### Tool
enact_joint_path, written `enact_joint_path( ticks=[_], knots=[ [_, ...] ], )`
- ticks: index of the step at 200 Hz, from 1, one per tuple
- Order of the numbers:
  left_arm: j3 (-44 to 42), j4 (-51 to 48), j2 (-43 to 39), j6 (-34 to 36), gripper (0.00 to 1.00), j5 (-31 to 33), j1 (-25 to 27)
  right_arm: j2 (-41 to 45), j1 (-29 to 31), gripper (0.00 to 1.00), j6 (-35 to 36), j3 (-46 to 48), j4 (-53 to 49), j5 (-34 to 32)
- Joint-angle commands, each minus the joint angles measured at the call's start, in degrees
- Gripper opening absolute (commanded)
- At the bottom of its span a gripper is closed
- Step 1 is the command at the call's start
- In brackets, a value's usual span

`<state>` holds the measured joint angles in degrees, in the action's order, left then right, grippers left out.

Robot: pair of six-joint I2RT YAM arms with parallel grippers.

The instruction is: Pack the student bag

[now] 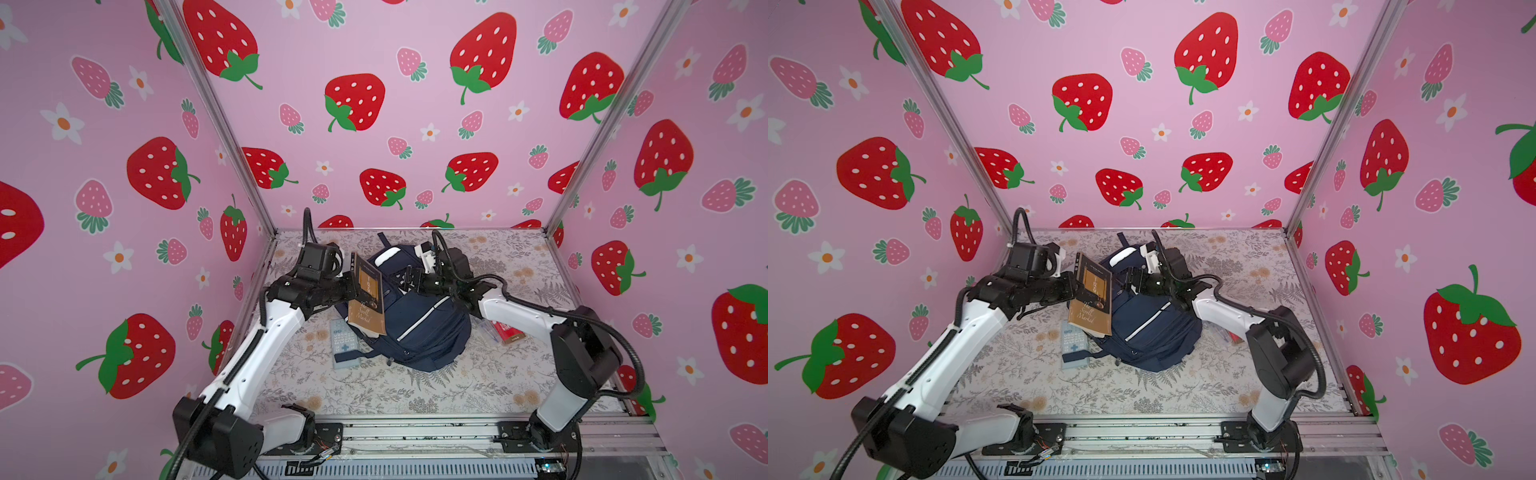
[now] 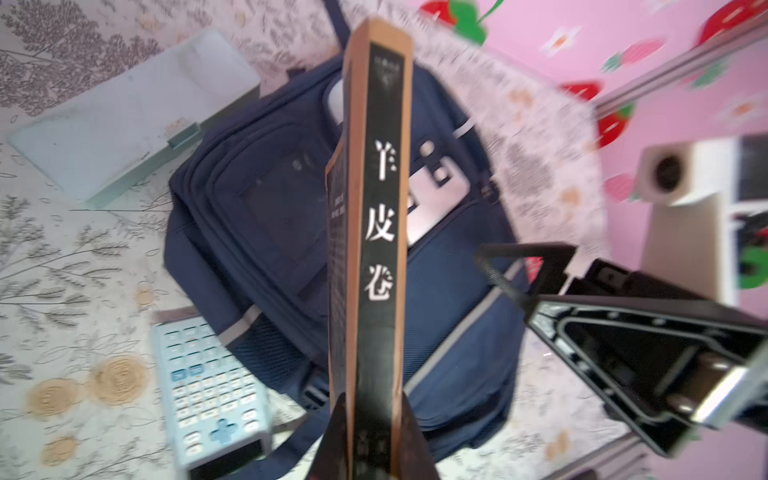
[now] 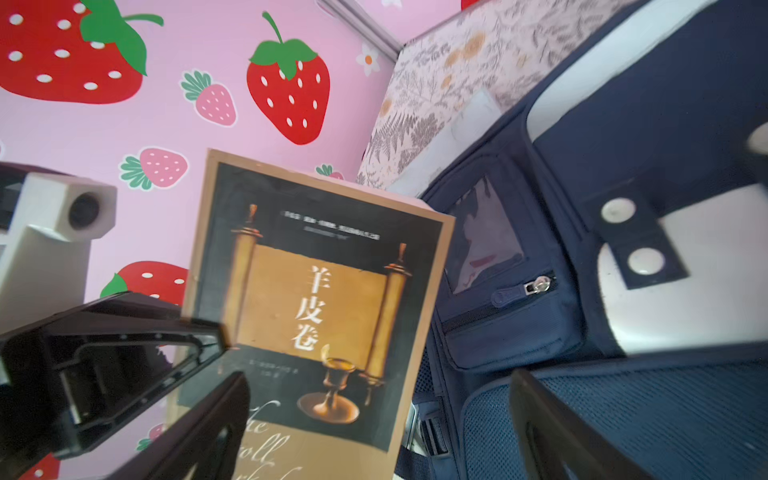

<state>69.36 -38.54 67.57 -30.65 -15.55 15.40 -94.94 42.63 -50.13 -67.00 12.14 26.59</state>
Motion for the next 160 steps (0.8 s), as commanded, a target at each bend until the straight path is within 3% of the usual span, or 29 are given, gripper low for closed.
enact_joint_path(
  ticks=[1,36,71,111,160],
  knots=[
    [-3.69,12.0,-6.46,-11.97,0.0,-11.09,-0.81,6.24,-0.22,1.0,4.03,-1.3,-8.94,-5.21],
    [-9.24,26.81,-13.48,-24.58,0.0,-19.11,-0.81,14.28,-0.36,1.0,5.39,2.06,-8.28,-0.73],
    [-10.14,38.04,-17.16,-32.01,0.0,-23.44,-0.63,20.96,-1.39,1.0,2.38,8.28,2.67,8.48],
    [-8.98,43.1,-18.59,-36.06,0.0,-27.29,0.41,22.51,-1.67,1.0,-2.22,11.01,11.85,15.3],
    [-5.16,43.81,-20.0,-35.83,0.0,-29.54,2.41,22.91,-1.59,1.0,-9.89,15.03,26.78,20.57]
  ],
)
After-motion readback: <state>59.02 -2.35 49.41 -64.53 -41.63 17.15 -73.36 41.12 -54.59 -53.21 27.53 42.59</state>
